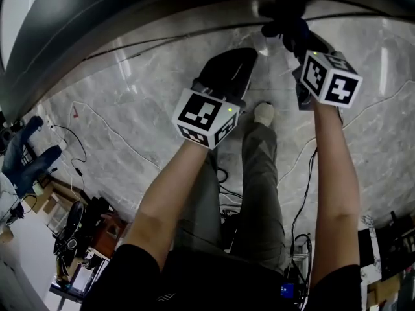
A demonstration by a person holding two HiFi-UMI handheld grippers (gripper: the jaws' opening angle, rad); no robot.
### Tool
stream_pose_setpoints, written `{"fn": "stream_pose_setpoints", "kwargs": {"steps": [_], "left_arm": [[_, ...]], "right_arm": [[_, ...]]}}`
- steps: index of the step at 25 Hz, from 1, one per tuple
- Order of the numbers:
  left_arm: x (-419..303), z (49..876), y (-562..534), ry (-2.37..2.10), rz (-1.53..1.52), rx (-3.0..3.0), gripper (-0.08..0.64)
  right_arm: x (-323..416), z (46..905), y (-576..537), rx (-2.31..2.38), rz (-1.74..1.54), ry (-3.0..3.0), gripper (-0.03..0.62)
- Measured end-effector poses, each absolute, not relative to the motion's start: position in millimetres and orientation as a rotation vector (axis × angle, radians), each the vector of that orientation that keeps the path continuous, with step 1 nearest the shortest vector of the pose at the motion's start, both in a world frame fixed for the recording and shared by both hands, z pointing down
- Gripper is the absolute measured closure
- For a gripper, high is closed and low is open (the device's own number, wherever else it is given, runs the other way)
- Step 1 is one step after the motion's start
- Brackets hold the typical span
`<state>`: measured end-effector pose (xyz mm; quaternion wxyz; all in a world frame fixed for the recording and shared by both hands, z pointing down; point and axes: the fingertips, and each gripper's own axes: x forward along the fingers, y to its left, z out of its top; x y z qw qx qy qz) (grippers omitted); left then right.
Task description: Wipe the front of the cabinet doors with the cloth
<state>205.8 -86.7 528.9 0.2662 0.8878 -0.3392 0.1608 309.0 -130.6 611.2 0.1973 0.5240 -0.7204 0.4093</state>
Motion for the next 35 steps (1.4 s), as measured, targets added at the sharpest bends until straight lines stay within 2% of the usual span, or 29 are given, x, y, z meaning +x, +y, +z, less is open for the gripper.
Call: {"fn": "stream_pose_setpoints", "kwargs": {"steps": [6,15,35], "left_arm": [[245,521,-87,-0.886,0.445,2.411,0.561],[255,521,-95,-0.866,0.449,2.421,0.561],[189,467,-78,-0.906,0.404,2.403,0.561]], "right_arm": [[349,603,-129,1.501,1.165,-2.006,0.506],[358,601,-130,1.525,1.185,-2.007,0.506],[306,511,-84,1.582,1.205,-2.050,0.506]]}}
